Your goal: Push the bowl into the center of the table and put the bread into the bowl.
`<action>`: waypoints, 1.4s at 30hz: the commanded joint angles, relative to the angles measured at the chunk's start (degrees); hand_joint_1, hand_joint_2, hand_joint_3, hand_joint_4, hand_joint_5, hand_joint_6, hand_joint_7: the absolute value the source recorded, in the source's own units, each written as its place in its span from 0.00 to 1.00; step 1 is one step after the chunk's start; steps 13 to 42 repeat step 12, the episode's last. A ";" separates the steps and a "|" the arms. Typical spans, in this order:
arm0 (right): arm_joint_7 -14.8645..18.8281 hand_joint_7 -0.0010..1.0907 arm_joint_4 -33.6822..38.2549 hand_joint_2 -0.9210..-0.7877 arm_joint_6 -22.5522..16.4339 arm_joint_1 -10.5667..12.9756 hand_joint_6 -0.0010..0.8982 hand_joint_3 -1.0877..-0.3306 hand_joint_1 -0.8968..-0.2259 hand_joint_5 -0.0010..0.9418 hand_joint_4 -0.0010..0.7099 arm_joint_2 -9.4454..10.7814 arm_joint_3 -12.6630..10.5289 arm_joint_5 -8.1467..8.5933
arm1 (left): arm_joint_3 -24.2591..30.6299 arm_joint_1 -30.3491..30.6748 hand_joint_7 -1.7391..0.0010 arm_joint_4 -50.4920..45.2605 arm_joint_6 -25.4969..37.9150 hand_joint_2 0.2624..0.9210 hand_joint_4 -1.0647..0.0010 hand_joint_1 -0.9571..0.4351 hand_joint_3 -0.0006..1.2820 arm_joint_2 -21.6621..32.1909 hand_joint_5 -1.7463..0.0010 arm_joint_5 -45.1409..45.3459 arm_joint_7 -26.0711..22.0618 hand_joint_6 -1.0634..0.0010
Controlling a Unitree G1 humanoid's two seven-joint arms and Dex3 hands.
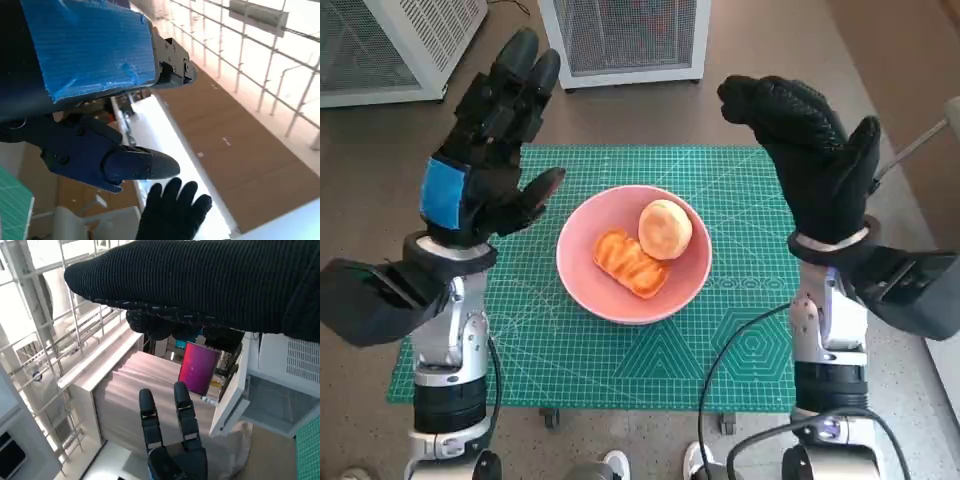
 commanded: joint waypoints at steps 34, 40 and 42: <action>-2.13 0.17 1.33 0.00 -0.70 -0.31 0.25 0.43 0.34 0.01 0.31 -0.53 0.33 -2.61 | -0.01 0.06 0.96 1.30 -2.79 1.00 0.78 0.22 0.31 0.91 0.99 -0.97 -1.60 0.70; -2.13 0.17 1.33 0.00 -0.70 -0.31 0.25 0.43 0.34 0.01 0.31 -0.53 0.33 -2.61 | -0.01 0.06 0.96 1.30 -2.79 1.00 0.78 0.22 0.31 0.91 0.99 -0.97 -1.60 0.70; -2.13 0.17 1.33 0.00 -0.70 -0.31 0.25 0.43 0.34 0.01 0.31 -0.53 0.33 -2.61 | -0.01 0.06 0.96 1.30 -2.79 1.00 0.78 0.22 0.31 0.91 0.99 -0.97 -1.60 0.70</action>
